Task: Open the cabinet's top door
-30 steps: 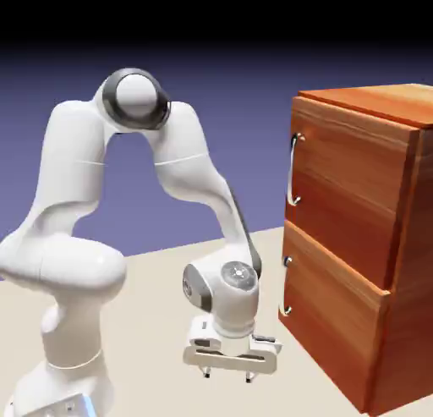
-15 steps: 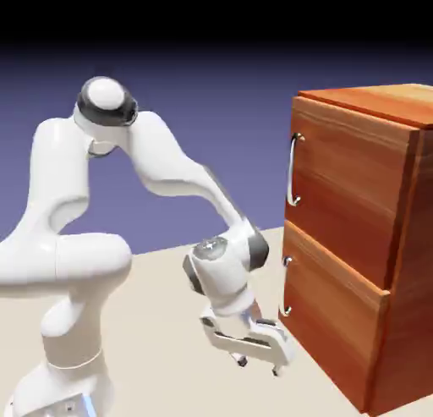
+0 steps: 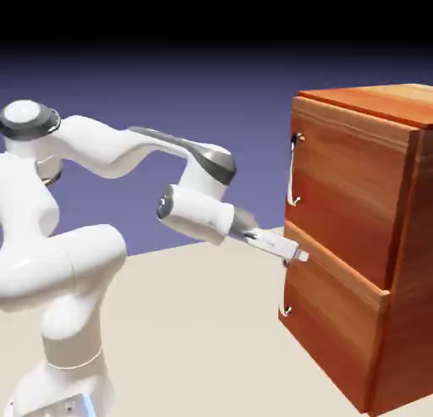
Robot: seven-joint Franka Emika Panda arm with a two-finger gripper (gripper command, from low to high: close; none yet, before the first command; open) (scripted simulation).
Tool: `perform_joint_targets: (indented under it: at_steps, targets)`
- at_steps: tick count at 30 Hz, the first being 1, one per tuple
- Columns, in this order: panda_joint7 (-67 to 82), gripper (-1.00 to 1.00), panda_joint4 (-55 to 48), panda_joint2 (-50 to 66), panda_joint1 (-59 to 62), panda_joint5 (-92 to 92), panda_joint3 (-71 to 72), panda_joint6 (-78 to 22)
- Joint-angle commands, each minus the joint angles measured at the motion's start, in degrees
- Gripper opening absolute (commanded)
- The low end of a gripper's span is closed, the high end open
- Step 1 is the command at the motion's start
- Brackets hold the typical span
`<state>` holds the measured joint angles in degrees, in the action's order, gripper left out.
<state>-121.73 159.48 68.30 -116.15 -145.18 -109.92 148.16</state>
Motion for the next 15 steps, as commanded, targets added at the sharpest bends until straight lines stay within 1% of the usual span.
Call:
perform_joint_targets:
  at_steps: [1,5,6,11,12,13,15]
  targets:
    - [-1.01,0.0,0.01,1.41,-2.08,-2.11,-1.82,-0.2]
    - [-4.87,0.0,0.03,6.76,-10.0,-10.14,-8.76,-0.97]
    - [-4.87,0.0,0.03,6.76,-10.0,-10.15,-8.76,-0.97]
    - [-3.38,0.0,-7.49,3.09,0.23,-13.3,-4.17,-3.75]
    - [-3.38,-1.0,-7.49,3.09,0.23,-13.3,-4.17,-3.75]
    - [-3.38,-1.0,-7.49,3.09,0.23,-13.3,-4.17,-3.75]
    - [-3.12,-1.0,-3.34,3.25,-2.79,-10.74,-7.27,-8.45]
